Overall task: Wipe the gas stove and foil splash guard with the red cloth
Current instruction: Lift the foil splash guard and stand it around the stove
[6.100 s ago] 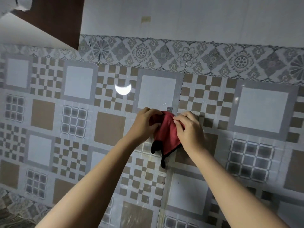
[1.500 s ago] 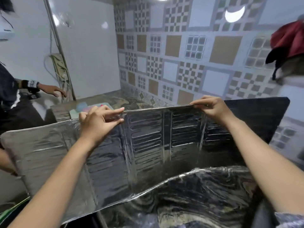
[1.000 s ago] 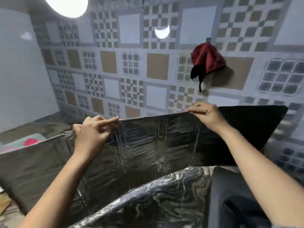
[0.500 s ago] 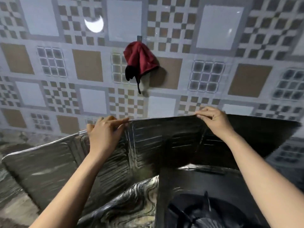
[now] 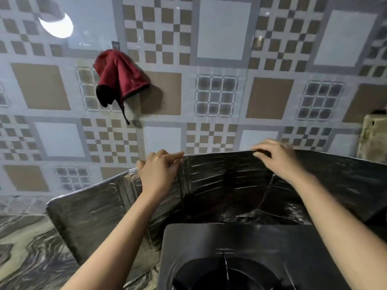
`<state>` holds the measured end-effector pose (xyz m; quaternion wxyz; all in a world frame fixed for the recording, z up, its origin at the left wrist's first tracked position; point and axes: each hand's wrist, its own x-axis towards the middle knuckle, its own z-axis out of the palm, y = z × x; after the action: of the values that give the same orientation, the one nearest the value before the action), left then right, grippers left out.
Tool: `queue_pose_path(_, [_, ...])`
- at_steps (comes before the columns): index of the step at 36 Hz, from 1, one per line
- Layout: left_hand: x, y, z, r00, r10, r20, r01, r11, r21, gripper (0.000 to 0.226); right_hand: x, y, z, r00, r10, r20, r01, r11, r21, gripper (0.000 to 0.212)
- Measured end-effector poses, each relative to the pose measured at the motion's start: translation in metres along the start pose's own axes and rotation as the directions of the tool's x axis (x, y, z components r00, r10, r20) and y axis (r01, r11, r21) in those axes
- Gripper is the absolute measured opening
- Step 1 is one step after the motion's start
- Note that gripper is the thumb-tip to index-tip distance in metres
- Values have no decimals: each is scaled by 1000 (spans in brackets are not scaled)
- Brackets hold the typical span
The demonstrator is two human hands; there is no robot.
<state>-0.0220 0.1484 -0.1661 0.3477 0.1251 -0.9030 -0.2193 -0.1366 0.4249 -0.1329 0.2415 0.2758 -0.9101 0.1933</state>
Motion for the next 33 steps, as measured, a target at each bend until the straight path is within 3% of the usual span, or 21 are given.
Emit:
queue_pose_path(4, [0, 6, 10, 1000, -18, 4, 18, 1000, -8, 25, 2, -29, 19, 989, -71, 126, 57, 993, 107, 25])
queue_pose_path(8, [1, 9, 7, 999, -23, 46, 23, 1000, 10, 26, 9, -59, 42, 985, -145, 90, 124, 971, 203, 25])
queue_pose_path(13, [10, -7, -18, 966, 4, 258, 13, 998, -64, 30, 19, -70, 58, 996, -79, 47, 63, 960, 271, 25])
queue_pose_path(19, [13, -18, -67, 824, 42, 564, -113, 989, 91, 40, 24, -78, 70, 1000, 5, 14, -9, 961, 276, 23])
queue_pose_path(22, [13, -16, -84, 720, 66, 691, -133, 990, 44, 45, 23, -83, 75, 998, 51, 31, -58, 947, 316, 23])
queue_pose_path(26, [8, -18, -92, 585, 81, 807, -48, 997, -65, 54, 21, -92, 76, 997, 76, 14, -76, 930, 361, 24])
queue_pose_path(28, [4, -17, -92, 577, 100, 811, 22, 990, -138, 55, 21, -95, 74, 996, 84, 17, -84, 924, 372, 24])
queue_pose_path(33, [-11, -21, -78, 646, 117, 755, 196, 930, -312, 47, 23, -98, 74, 993, 110, 49, -120, 908, 401, 24])
